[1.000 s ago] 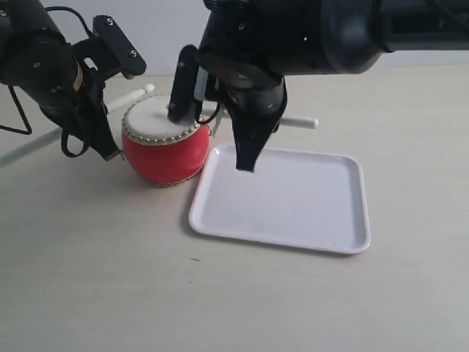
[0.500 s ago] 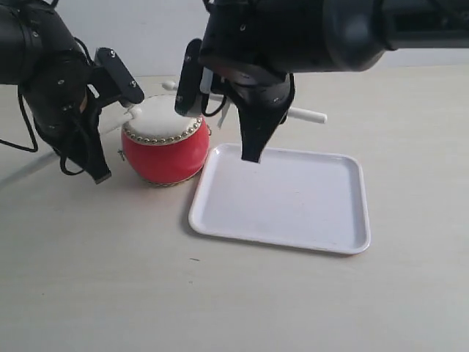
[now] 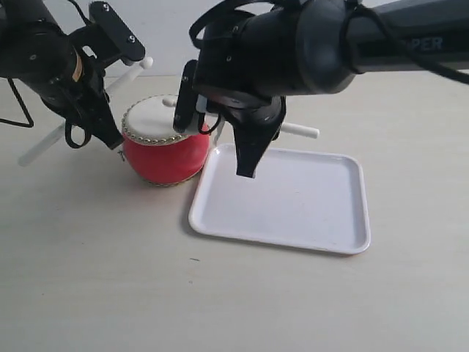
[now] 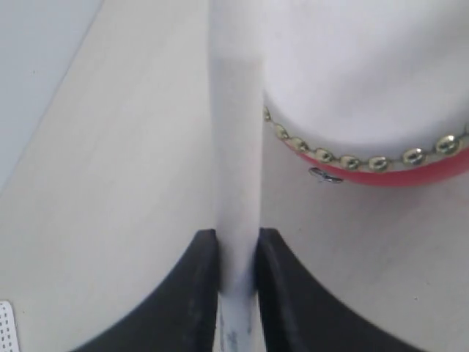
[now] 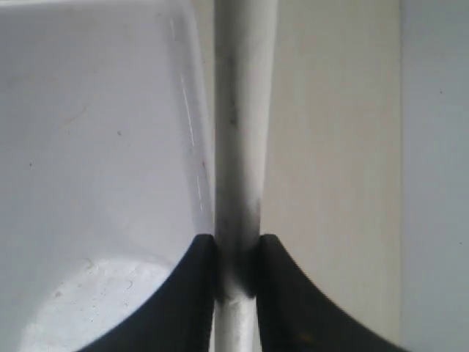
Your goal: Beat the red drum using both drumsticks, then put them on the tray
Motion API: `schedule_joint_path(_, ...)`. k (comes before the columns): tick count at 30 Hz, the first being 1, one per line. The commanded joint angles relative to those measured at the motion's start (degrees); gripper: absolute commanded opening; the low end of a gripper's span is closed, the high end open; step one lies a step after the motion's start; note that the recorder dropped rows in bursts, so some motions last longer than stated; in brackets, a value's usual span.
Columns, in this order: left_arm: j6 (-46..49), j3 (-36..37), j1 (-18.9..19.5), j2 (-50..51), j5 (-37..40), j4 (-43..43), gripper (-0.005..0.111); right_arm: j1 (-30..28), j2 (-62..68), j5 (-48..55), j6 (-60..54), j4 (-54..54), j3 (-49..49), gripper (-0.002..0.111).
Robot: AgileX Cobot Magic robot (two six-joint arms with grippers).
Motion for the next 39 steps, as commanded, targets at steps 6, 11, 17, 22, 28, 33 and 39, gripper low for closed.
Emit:
schedule_joint_path(6,0.11,-0.02,-0.16,-1.05,3.58,-0.45,0.0,-0.17,2.85,6.0,-0.77,-4.98,-0.38,0.0)
schedule_joint_path(11,4.1,-0.02,-0.16,1.67,6.02,-4.2,0.0,-0.17,0.12,2.85,3.07,-5.62,-0.38,0.0)
schedule_joint_path(17,5.83,-0.02,-0.16,10.26,8.69,-3.5,0.0,-0.17,-1.89,1.1,6.65,-5.3,-0.38,0.0)
schedule_joint_path(22,-1.02,-1.63,-0.16,6.45,8.92,1.72,0.0,-0.17,0.45,-0.88,4.71,-2.34,-0.38,0.0)
schedule_joint_path(28,-1.02,-2.12,-0.16,1.85,8.91,0.87,0.0,-0.17,5.04,4.83,2.26,-4.09,-0.38,0.0)
schedule_joint_path(33,-1.02,-2.12,-0.16,2.34,8.79,0.23,0.0,-0.17,4.11,4.95,2.65,-5.75,-0.38,0.0)
schedule_joint_path(39,-0.53,-2.12,-0.16,6.07,9.24,-0.14,0.0,-0.17,-0.07,3.35,5.39,-5.28,-0.38,0.0)
